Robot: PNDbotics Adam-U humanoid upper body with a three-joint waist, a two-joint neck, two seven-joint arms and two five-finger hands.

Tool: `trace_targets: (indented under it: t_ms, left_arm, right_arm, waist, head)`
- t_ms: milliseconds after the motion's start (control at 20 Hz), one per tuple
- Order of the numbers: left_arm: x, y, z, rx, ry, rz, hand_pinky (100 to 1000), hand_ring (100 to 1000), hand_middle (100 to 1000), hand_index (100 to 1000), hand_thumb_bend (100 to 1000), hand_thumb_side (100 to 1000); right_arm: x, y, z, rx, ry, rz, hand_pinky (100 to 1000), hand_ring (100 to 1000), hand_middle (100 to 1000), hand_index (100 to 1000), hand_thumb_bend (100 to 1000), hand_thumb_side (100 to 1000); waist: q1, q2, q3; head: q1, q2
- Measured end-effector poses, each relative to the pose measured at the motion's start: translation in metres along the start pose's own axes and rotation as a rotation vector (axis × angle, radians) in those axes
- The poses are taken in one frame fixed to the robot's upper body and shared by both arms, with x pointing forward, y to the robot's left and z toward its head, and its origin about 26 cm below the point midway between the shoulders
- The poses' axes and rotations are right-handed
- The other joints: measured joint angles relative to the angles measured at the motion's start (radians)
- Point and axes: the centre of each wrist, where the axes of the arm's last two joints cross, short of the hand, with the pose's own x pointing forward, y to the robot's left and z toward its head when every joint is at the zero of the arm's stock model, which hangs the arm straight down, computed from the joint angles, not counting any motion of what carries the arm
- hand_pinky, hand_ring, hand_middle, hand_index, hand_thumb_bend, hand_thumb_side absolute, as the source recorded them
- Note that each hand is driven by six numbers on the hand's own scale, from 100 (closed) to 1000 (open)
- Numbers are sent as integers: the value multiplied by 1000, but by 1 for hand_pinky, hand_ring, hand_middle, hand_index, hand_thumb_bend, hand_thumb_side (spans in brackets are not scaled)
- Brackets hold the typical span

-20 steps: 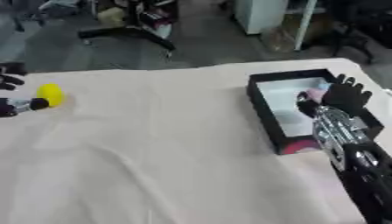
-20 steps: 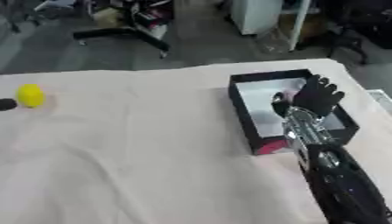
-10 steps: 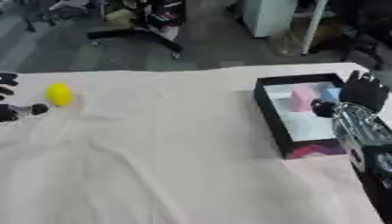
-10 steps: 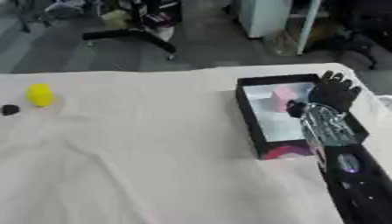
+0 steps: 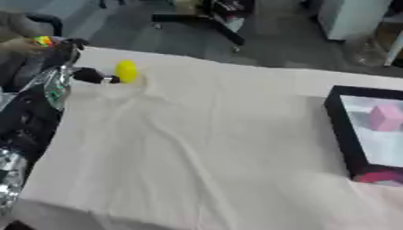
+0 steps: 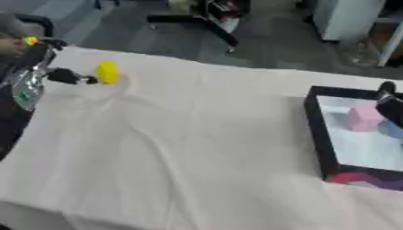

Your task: Pick up the objects with one hand, pass them to the other hand, and then place them into the box on the other side of the table.

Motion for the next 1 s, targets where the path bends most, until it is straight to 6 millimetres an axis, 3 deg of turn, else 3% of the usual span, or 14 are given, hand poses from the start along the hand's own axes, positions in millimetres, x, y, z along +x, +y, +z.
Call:
trace_targets:
  t_ms: [300,500,550,800,900,1000]
  left_arm:
    - [2,-5,-3,91,78,-47,769,685,686,790,954,412]
    - [6,-1,-6,199,112,-24,750,652,649,755,850,406]
    - [8,1,-6,220,116,-15,744,639,629,738,761,394]
    - [7,0,-7,248,134,54,744,629,612,724,659,375]
    - [6,-2,-6,235,143,78,736,609,589,703,579,335]
    - [5,-3,-5,230,154,94,694,536,499,618,331,219]
  right_arm:
    - [7,-15,4,-35,-26,-49,772,882,843,1000,344,496]
    - [9,-20,5,-48,-29,-80,763,879,837,1000,323,508]
    - [9,-21,5,-50,-29,-87,760,877,834,1000,317,511]
    - [13,-24,5,-58,-29,-119,758,876,828,1000,304,520]
    - [13,-24,5,-57,-27,-128,758,875,826,1000,301,521]
    - [13,-24,5,-57,-26,-136,762,875,826,1000,298,521]
  waist:
    - [-6,48,-32]
    - [-6,73,-48]
    - [-5,78,-52]
    - [-5,98,-70]
    - [-5,102,-75]
    - [-6,105,-79]
  head:
    - [40,-46]
    - [52,-68]
    - [54,-72]
    - [60,-90]
    - [62,-94]
    - [62,-98]
